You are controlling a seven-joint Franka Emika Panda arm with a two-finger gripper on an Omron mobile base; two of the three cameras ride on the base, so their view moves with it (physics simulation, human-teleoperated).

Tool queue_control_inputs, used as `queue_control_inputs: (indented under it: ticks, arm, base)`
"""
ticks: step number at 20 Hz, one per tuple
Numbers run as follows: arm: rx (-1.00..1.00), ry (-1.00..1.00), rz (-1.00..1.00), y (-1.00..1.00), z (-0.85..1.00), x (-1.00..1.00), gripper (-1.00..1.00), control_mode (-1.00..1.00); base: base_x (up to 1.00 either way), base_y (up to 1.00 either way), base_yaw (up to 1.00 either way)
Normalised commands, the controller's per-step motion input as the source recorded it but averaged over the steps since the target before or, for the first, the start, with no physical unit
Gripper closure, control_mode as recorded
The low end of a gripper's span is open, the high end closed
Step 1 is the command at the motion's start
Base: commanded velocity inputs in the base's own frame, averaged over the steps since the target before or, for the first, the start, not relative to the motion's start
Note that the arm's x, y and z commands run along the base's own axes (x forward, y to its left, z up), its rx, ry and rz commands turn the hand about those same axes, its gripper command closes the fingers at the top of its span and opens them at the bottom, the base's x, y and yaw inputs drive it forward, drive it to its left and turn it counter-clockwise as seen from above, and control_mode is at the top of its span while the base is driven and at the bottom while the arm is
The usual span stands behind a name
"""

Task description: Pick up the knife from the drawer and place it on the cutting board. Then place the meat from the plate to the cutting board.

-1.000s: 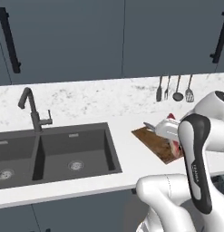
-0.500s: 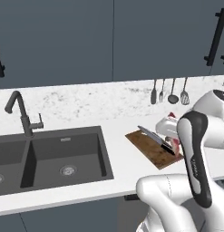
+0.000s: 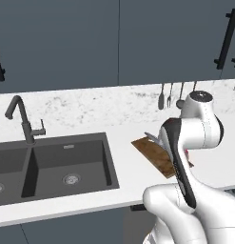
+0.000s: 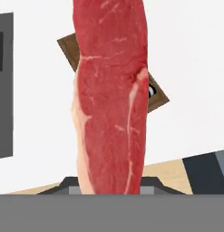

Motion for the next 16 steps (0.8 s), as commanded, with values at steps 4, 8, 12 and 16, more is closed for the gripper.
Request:
queue_control_inputs:
  ticks: [4,8,12,16]
  arm:
    - [0.01,0.28,0.2,-0.67,-0.37,0.42,1.0,-1.0]
    - [0.0,0.21,0.27,-0.54,-0.47,0.45,1.0,-1.0]
    - [0.0,0.18,0.22,-0.07,-0.39,0.49,1.0,-1.0]
    - [-0.01,0.02,0.05,0.04,-0.33,0.31,1.0,-1.0]
  base:
    - [0.0,0.0,0.0]
    - [0.0,0.0,0.0]
    - [0.0,0.0,0.0]
    - [0.0,0.0,0.0]
